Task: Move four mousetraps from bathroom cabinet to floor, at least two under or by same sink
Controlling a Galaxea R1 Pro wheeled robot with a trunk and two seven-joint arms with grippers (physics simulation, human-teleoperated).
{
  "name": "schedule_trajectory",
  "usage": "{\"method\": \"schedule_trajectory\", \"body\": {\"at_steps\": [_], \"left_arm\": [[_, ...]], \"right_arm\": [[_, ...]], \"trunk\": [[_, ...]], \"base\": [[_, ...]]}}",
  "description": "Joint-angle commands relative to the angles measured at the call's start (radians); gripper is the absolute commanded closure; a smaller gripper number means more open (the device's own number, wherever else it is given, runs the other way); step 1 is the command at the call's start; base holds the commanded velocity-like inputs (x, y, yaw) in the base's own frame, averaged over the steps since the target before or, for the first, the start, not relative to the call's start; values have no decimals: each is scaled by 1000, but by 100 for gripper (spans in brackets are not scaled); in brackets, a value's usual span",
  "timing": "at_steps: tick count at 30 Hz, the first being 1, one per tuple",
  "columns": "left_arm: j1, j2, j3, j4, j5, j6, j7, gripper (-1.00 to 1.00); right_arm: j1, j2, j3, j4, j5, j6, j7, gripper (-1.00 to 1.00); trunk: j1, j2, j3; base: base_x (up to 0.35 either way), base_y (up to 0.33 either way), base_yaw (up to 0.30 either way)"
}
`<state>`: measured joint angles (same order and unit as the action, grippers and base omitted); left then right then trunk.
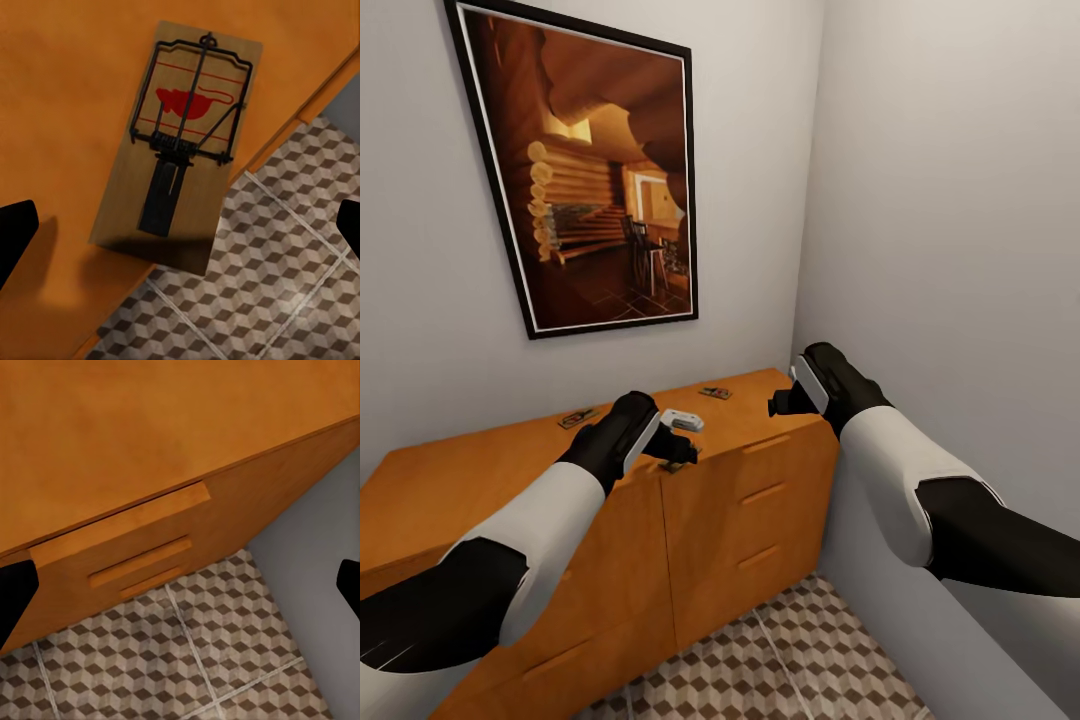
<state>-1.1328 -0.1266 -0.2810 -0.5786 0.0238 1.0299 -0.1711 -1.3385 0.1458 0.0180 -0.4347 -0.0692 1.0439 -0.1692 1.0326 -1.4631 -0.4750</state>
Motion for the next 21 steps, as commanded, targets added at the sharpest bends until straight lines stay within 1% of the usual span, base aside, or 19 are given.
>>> {"method": "schedule_trajectory", "body": {"at_steps": [1,9,21], "left_arm": [[-1,1,-3,-1,2,5,0,-100],[-1,2,1,-2,3,9,-1,-100],[-1,2,-2,-3,2,10,-1,-100]], "right_arm": [[-1,0,2,-1,-7,3,-7,-100],[-1,0,2,-1,-7,3,-7,-100],[-1,0,2,-1,-7,3,-7,-100]], "trunk": [[4,-8,-4],[35,-64,-29],[35,-64,-29]], "base": [[0,0,0],[0,0,0],[0,0,0]]}}
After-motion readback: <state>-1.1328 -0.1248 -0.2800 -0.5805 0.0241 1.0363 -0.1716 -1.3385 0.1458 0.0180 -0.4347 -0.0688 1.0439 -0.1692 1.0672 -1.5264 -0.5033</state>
